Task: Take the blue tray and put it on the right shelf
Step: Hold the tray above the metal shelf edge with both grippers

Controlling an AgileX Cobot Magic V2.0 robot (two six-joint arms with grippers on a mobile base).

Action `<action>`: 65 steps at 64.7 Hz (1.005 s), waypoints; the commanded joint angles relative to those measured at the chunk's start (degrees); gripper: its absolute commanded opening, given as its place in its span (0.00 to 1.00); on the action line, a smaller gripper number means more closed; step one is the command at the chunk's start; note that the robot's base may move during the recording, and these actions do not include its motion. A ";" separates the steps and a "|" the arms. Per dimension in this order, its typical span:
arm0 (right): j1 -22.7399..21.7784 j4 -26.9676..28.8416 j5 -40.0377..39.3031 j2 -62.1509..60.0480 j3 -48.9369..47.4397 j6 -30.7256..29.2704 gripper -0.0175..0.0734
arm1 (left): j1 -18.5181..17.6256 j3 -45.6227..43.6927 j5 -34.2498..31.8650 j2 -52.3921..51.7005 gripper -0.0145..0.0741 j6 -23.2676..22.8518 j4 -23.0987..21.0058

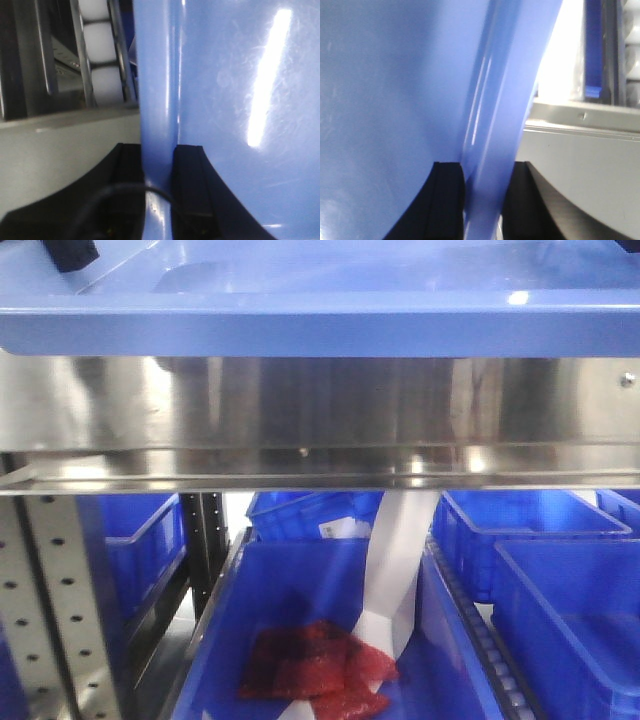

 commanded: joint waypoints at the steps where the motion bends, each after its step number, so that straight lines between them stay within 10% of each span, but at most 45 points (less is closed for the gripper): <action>1: 0.07 -0.94 -3.85 -1.58 -1.78 -1.60 0.25 | -0.67 -1.78 4.40 -1.99 0.11 0.73 -1.56; 65: 0.07 -0.94 -3.85 -1.58 -1.78 -1.60 0.25 | -0.67 -1.78 4.40 -1.99 0.11 0.73 -1.56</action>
